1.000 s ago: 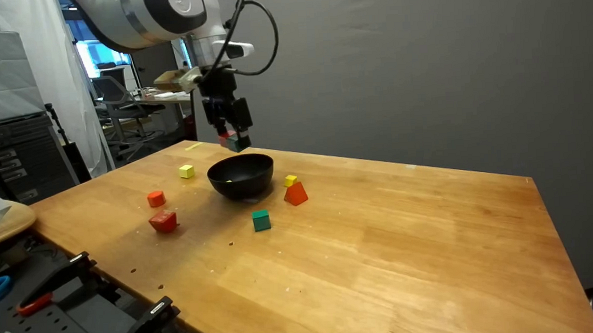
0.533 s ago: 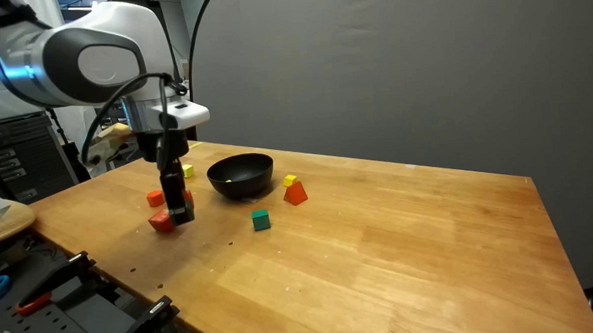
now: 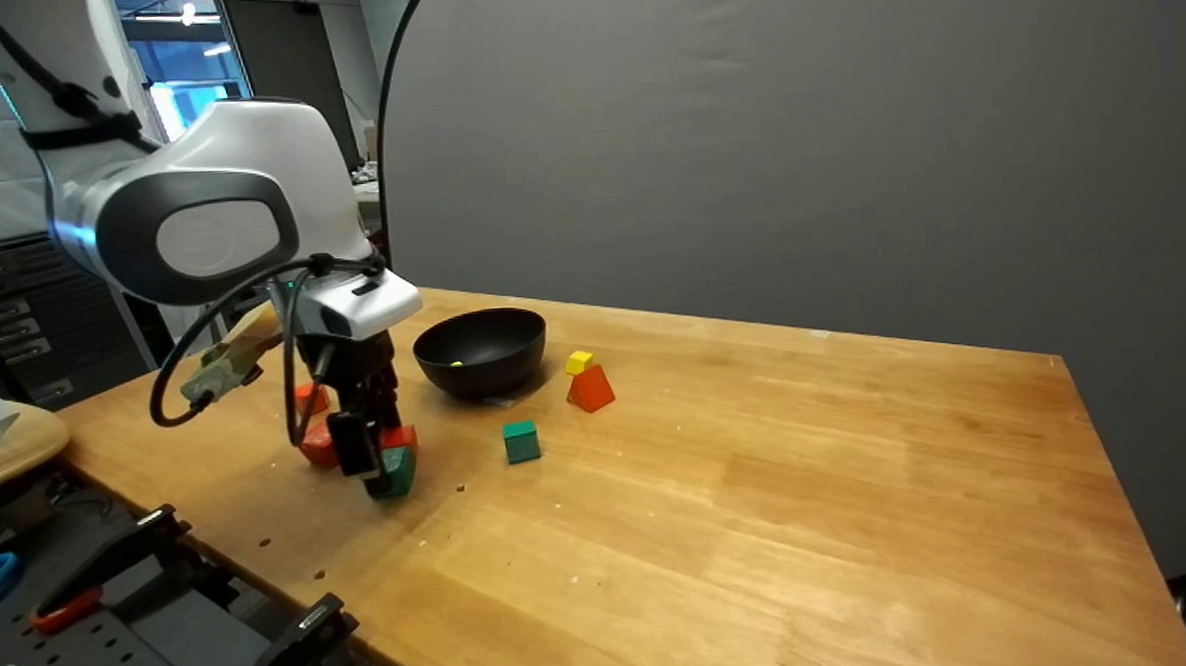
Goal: Remove the cubes from the bowl
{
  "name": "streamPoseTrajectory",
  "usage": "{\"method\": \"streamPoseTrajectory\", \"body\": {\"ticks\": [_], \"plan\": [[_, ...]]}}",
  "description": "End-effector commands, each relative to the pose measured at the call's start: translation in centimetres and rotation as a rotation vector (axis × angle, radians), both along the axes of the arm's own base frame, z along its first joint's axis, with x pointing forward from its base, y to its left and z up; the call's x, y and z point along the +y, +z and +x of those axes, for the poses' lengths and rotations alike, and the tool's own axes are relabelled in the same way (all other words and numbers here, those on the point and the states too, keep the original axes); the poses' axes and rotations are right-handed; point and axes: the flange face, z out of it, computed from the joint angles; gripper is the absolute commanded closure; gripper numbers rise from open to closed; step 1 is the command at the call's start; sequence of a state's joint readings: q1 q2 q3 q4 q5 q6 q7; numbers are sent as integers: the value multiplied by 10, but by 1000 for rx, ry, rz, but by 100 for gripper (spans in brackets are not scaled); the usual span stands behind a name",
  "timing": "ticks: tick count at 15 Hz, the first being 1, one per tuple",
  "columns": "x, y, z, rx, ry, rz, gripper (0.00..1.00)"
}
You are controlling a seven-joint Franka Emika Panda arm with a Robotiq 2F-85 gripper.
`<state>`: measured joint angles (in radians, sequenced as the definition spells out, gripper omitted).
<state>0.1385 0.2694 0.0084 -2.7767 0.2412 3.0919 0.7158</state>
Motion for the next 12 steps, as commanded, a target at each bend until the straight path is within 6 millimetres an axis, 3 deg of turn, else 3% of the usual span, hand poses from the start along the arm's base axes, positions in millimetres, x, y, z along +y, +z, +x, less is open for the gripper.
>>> {"method": "streamPoseTrajectory", "body": {"ticks": [1,6,11,12], "plan": [[-3,1,1,-1,20,-36,0],[-8,18,22,-114,195,-164,0],[4,65,42,-203,446,-198,0],[4,68,17,-233,489,-170,0]]}}
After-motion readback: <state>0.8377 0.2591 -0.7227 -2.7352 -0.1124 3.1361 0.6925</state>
